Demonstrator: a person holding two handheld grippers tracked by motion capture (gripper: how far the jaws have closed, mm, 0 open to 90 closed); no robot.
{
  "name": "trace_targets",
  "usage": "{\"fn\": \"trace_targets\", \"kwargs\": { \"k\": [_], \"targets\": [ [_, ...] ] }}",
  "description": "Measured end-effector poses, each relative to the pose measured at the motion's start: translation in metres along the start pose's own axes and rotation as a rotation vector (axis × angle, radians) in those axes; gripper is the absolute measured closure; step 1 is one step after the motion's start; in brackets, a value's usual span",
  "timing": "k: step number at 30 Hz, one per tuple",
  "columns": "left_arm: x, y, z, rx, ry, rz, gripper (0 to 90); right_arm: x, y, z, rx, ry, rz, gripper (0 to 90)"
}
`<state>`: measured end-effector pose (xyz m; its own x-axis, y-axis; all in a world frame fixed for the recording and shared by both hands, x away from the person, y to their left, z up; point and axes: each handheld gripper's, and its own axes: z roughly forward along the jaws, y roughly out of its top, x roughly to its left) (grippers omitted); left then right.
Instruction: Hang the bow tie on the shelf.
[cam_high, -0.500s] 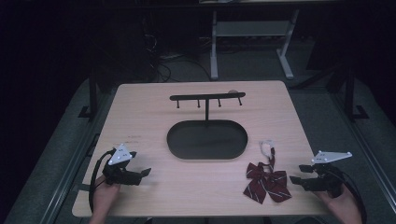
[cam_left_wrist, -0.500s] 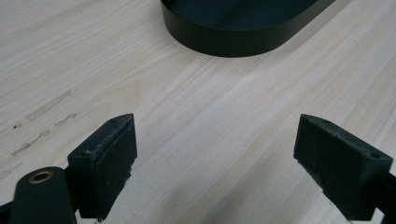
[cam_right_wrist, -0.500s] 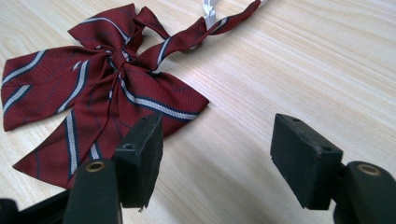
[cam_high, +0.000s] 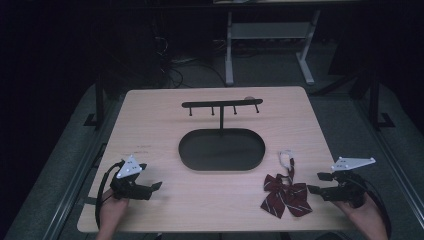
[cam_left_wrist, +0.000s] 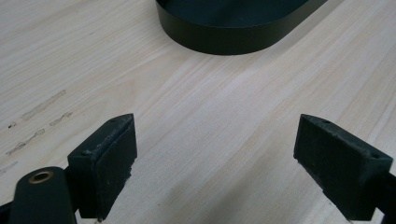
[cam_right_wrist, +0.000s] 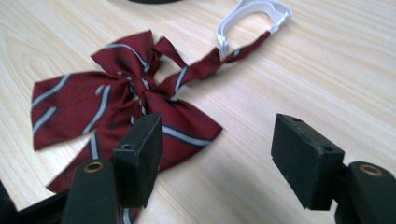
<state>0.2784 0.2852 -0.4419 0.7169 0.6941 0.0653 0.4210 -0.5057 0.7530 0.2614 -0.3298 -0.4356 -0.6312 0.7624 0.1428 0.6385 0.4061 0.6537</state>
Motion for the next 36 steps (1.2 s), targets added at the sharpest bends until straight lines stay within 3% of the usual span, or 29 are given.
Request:
{"fn": "trace_targets", "kwargs": {
  "k": [9,17,31,36],
  "targets": [
    [-0.001,0.000,-0.002,-0.006,0.005,-0.004,13.2,-0.002,0.021,-0.001,0.028,0.005,0.002,32.1],
    [0.000,0.000,-0.003,-0.006,0.010,0.002,13.2,-0.003,0.044,0.004,0.063,0.001,-0.028,32.4],
    [0.000,0.001,-0.004,-0.011,0.009,0.002,13.2,-0.006,0.076,0.021,0.141,-0.009,-0.041,36.4],
    [-0.001,0.000,-0.003,-0.020,0.006,-0.017,13.2,-0.009,0.086,0.030,0.184,-0.022,-0.045,37.6]
  ]
}}
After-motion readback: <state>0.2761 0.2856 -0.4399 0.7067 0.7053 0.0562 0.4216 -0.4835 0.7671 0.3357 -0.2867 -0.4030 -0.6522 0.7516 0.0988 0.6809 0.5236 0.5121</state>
